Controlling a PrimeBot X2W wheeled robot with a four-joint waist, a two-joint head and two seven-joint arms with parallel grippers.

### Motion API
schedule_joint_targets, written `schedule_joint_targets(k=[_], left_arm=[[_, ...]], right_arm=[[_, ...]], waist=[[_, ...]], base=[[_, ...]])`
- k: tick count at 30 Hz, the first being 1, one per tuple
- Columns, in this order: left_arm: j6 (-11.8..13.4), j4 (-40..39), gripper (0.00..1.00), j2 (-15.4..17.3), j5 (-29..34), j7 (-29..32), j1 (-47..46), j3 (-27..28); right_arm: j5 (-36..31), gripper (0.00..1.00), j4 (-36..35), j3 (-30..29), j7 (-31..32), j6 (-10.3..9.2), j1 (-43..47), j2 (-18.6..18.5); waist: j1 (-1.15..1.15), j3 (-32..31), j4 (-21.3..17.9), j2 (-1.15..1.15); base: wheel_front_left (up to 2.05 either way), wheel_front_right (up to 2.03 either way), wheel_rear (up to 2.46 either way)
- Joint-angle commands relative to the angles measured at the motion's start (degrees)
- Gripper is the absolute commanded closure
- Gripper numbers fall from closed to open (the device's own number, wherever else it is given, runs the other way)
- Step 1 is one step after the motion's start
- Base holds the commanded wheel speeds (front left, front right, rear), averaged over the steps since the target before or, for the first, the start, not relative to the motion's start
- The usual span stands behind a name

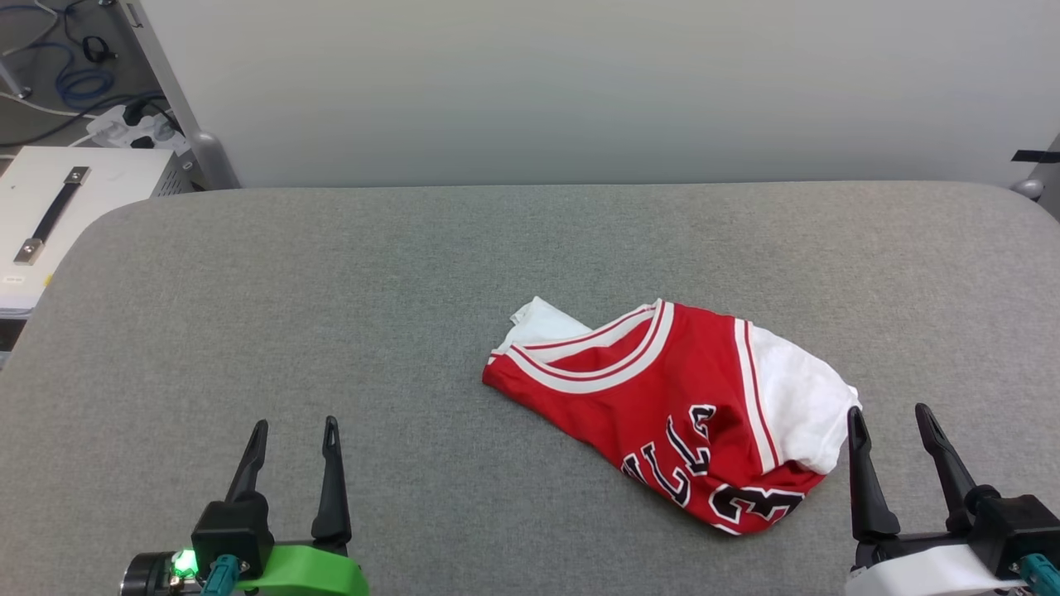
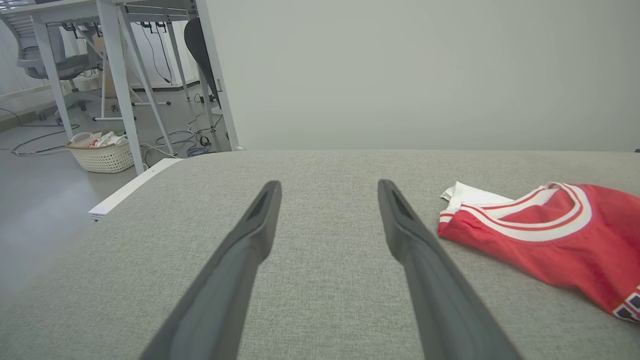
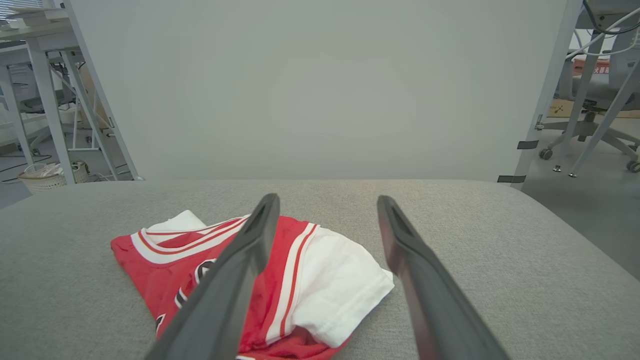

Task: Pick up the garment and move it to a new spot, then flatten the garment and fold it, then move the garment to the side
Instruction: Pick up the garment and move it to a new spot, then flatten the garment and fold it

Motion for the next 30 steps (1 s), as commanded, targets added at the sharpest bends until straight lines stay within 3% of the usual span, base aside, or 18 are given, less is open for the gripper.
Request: schedule_joint_targets(k=[1, 10, 16, 19, 24, 30], left_arm=[[-0.4, 0.3, 0.00, -0.5, 0.8, -0.3, 0.9, 0.3], [-1.1, 0.7, 0.00, -1.1, 1.5, -0.3, 0.7, 1.1], [-1.2, 0.5, 0.00, -1.3, 1.8, -0.3, 0.1, 1.3], [-1.2, 0.3, 0.00, -1.5, 1.9, -0.3, -1.1, 1.2], [-1.0, -0.5, 0.00, -1.7, 2.0, -0.3, -4.3, 0.0], [-0.1, -1.2, 0.00, -1.8, 1.7, -0.3, -7.4, -1.0]], right_arm=[[0.1, 0.00, 0.1, 0.0, -0.3, -0.04, 0.5, 0.1], [-0.5, 0.00, -0.2, -0.5, -0.3, -0.04, -0.6, 0.0], [-0.2, 0.00, -3.7, -1.3, -0.3, -0.04, -6.9, -3.0], [0.4, 0.00, -4.8, -0.4, -0.3, -0.04, -12.4, -6.6], [2.6, 0.00, -4.2, 5.7, -0.3, -0.04, -26.7, -16.7], [9.5, 0.00, 5.4, 19.0, 1.4, -0.04, -40.0, -27.7]], waist=[[0.00, 0.1, 0.1, 0.00], [0.00, 0.2, 0.4, 0.00], [0.00, 1.2, 0.6, 0.00], [0.00, 2.7, 0.8, 0.00], [0.00, 7.2, 2.2, 0.00], [0.00, 11.7, 3.9, 0.00]], base=[[0.00, 0.00, 0.00], [0.00, 0.00, 0.00], [0.00, 0.00, 0.00], [0.00, 0.00, 0.00], [0.00, 0.00, 0.00], [0.00, 0.00, 0.00]])
